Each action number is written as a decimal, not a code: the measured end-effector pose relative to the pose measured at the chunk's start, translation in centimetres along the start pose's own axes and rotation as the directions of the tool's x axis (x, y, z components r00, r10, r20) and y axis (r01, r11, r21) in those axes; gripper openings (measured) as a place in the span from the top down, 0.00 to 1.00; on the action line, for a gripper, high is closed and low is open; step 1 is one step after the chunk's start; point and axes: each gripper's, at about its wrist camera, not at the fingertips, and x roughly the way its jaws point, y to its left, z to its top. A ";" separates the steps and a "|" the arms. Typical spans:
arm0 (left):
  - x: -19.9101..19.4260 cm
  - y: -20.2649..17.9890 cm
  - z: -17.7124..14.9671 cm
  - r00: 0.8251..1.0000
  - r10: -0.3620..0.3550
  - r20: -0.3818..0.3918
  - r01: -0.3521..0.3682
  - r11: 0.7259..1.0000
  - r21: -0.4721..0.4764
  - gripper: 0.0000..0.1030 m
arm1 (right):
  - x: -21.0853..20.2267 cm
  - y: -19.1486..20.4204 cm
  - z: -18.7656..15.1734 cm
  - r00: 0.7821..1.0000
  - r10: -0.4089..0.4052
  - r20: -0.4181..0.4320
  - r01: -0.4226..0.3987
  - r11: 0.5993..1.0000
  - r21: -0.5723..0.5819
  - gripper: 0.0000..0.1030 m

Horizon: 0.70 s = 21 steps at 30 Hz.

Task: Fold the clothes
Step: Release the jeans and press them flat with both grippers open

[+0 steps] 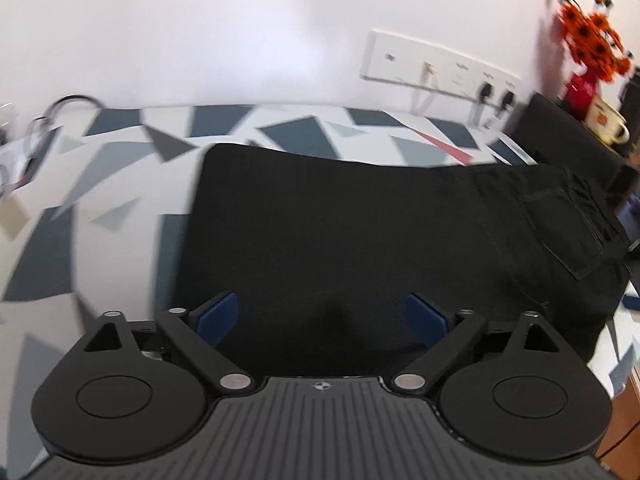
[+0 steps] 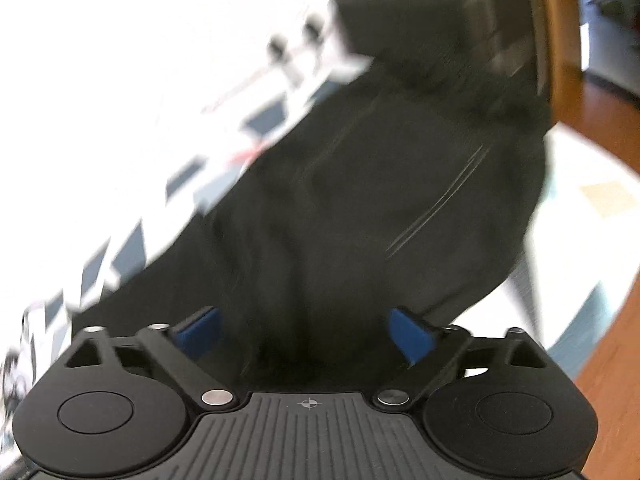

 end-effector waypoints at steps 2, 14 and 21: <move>1.2 -1.5 0.2 0.999 -0.015 -0.029 0.015 1.000 0.027 0.07 | -1.5 -2.7 1.0 0.998 -0.024 0.055 0.021 0.998 0.052 0.01; 5.7 -11.6 -0.7 0.986 0.013 -0.169 0.021 0.980 0.196 0.03 | -1.1 -15.4 4.4 0.957 -0.212 0.198 0.187 0.972 0.140 0.01; 5.8 -14.4 1.7 0.991 0.041 -0.130 -0.017 0.983 0.185 0.01 | 2.9 -17.6 6.0 0.965 -0.197 0.175 0.189 0.980 0.061 0.01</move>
